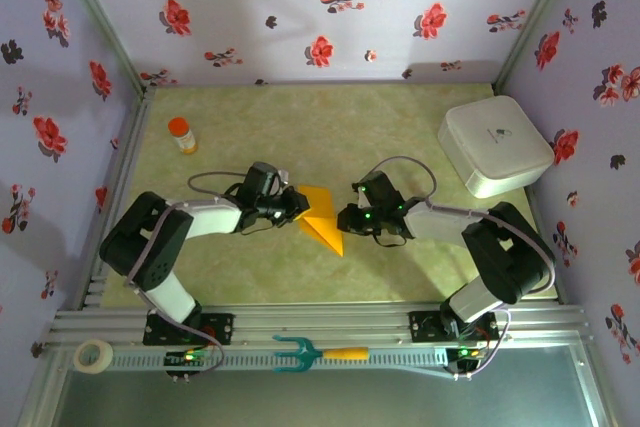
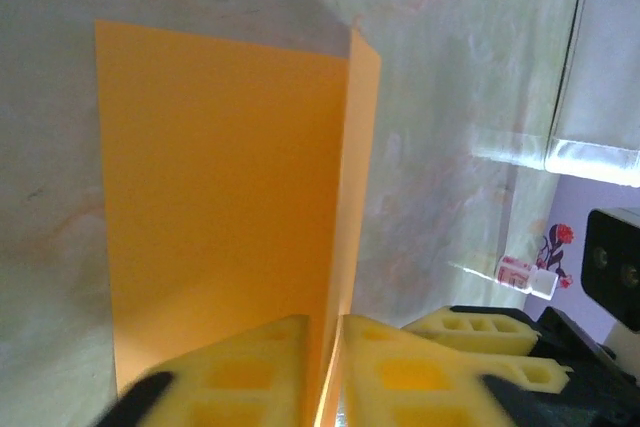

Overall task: Fold a paper plane with a square sheet of paper (pick it up from the middle)
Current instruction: Fourth fold the wing at the center of the table.

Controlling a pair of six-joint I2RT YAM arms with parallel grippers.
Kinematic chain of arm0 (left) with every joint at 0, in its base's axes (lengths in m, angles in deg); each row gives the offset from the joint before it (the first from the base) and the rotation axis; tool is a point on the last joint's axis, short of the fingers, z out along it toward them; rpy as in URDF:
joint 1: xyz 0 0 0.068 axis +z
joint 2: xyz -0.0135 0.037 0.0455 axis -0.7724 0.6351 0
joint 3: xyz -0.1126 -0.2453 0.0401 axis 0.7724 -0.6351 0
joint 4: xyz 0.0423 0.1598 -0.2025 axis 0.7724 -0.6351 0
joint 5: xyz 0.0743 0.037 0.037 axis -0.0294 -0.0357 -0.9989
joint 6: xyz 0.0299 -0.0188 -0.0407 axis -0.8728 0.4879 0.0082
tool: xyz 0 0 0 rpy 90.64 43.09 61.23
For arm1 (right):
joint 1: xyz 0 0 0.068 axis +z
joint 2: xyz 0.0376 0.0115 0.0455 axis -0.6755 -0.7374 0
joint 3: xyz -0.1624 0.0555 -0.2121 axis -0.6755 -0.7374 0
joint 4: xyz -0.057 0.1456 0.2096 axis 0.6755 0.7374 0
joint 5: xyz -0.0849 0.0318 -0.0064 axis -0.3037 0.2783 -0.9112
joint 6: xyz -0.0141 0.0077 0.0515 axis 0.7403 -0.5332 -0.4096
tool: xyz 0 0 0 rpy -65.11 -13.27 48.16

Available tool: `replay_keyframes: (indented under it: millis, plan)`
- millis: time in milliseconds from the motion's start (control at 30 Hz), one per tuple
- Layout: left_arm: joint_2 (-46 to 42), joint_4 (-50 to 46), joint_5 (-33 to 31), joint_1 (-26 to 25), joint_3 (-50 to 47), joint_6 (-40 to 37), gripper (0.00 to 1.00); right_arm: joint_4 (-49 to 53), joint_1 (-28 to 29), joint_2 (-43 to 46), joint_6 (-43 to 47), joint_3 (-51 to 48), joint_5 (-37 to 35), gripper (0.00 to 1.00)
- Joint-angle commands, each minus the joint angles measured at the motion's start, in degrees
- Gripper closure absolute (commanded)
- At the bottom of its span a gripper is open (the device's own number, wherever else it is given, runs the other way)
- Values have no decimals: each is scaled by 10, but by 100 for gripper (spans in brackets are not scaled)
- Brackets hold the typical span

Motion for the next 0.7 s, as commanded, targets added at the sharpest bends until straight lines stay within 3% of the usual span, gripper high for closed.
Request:
replay_keyframes:
  millis: [0,67,300,533,667]
  plan:
    - [5,31,2,4,2,8,96,19,-5,28,8,-4,-18,72]
    - [3,41,-9,3,-6,16,100,42,-5,44,15,0,-40,68]
    - [-5,51,-84,-34,-12,41,100,79,-4,126,46,-21,-141,61]
    - [-26,17,-159,-76,-2,47,100,-26,28,198,105,-109,-209,55]
    - [-33,11,-157,-76,1,40,88,-73,76,214,172,-137,-251,54]
